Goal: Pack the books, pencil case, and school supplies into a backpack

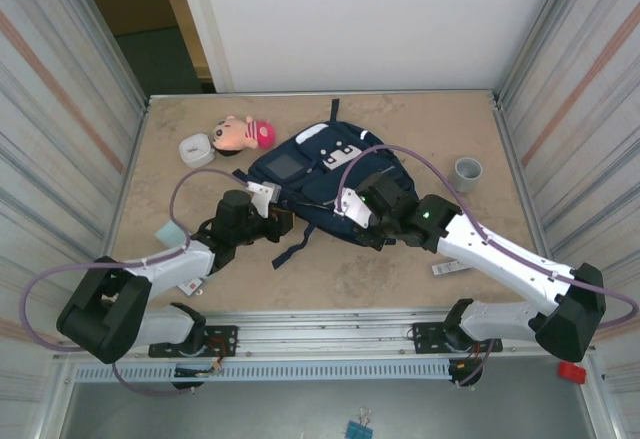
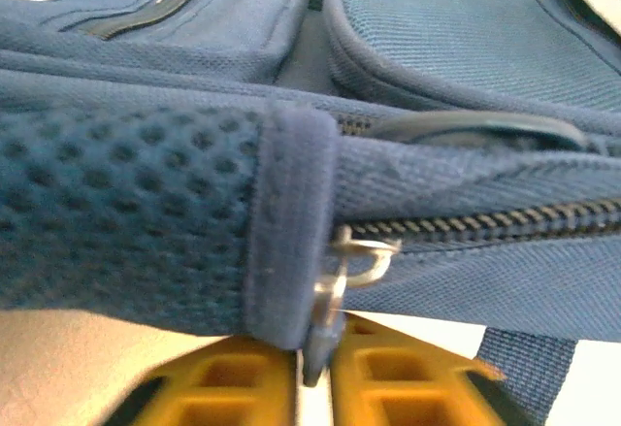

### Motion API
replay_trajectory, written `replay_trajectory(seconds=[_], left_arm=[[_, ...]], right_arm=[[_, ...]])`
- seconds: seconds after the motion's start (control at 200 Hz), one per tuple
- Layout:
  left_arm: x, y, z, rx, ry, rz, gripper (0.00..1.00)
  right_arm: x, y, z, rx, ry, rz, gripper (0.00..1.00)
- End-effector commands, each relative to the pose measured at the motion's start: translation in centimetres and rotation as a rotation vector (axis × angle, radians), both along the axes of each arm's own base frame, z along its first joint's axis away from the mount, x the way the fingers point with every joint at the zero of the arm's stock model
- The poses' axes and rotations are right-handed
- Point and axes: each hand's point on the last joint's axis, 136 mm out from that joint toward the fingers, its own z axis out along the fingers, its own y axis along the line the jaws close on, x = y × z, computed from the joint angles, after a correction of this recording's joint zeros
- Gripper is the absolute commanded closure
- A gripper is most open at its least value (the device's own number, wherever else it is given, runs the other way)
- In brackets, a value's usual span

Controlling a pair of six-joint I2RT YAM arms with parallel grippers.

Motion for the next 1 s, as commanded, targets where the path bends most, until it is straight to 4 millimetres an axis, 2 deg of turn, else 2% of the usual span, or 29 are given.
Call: replay_trajectory(seconds=[0.0, 0.12, 0.346, 0.722, 0.842, 0.927, 0.992], left_arm=[[0.8, -0.7, 2.7, -0.035, -0.1, -0.032, 1.0], [-0.1, -1.1, 3.4, -0.046, -0.126, -0.089, 1.0], [-3.0, -3.2, 6.1, -0.088, -0.18, -0.278, 1.0], [-10.3, -9.0, 10.3, -0.098, -0.19, -0.702, 1.0], [-11.3, -10.2, 10.0, -0.029, -0.165, -0.759, 1.0], [-10.5, -9.7, 10.0, -0.005, -0.189, -0.701, 0.84], [-9.5, -8.5, 10.3, 0.008, -0.237, -0.63, 0.65]], right_arm=[[1.4, 1.7, 4.8, 0.182, -0.098, -0.022, 1.0], [1.4, 1.9, 4.1, 0.206, -0.077, -0.049, 1.0], [2.7, 2.5, 3.4, 0.28, -0.067, -0.159, 1.0], [4.4, 4.5, 2.5, 0.348, -0.059, -0.212, 1.0], [4.2, 4.9, 2.9, 0.381, -0.052, -0.167, 1.0], [3.0, 5.0, 2.8, 0.368, -0.045, -0.064, 1.0], [1.4, 4.6, 2.5, 0.34, -0.026, 0.04, 1.0]])
